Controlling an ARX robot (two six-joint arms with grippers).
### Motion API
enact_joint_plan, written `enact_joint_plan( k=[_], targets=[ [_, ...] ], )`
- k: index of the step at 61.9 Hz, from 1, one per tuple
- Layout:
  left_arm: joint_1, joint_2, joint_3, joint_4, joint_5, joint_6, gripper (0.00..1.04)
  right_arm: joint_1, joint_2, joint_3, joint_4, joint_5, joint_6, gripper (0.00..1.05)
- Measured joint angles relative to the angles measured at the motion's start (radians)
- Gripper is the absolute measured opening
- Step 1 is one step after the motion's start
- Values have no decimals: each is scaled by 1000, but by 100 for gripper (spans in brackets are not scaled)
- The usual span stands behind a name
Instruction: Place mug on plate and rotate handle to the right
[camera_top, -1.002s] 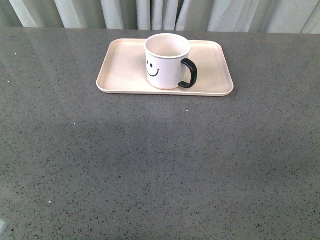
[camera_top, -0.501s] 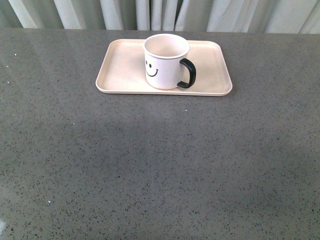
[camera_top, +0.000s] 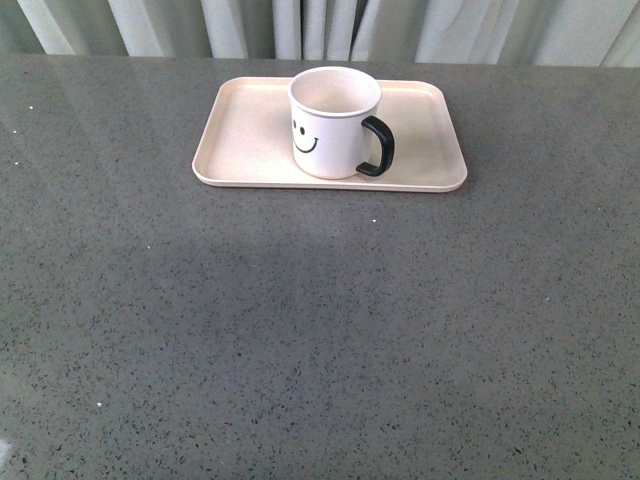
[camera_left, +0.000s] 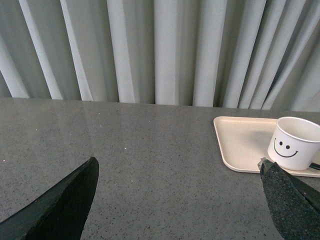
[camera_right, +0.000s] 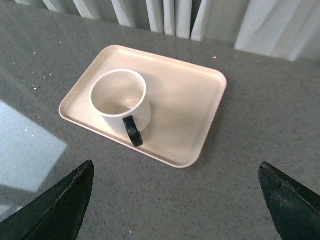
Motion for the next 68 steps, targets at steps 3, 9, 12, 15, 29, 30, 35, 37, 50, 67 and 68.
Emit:
enact_joint_plan(
  k=[3, 9, 12, 15, 29, 30, 35, 37, 50, 67, 68],
  targets=[
    [0, 0, 0, 0, 0, 0, 96, 30, 89, 70, -11, 35, 23, 96],
    [0, 0, 0, 0, 0, 0, 96, 90, 284, 244, -69, 82, 75, 96],
    [0, 0, 0, 0, 0, 0, 96, 110, 351, 312, -105, 108, 93, 96],
    [0, 0, 0, 0, 0, 0, 96, 127, 411, 374, -135, 122, 110, 96],
    [0, 0, 0, 0, 0, 0, 96, 177, 605, 572, -231, 172, 175, 96],
    [0, 0, 0, 0, 0, 0, 96, 178, 609, 576, -233, 172, 178, 96],
    [0, 0, 0, 0, 0, 0, 96, 190, 644, 606, -254, 186, 188, 96],
    [0, 0, 0, 0, 0, 0, 96, 194, 659, 619, -259, 191, 191, 96],
    [0, 0, 0, 0, 0, 0, 96, 205, 737, 684, -285, 209, 213, 96],
    [0, 0, 0, 0, 0, 0, 96, 220, 798, 758, -326, 222, 224, 96],
    [0, 0, 0, 0, 0, 0, 96, 220, 801, 761, -328, 223, 224, 96]
  ],
)
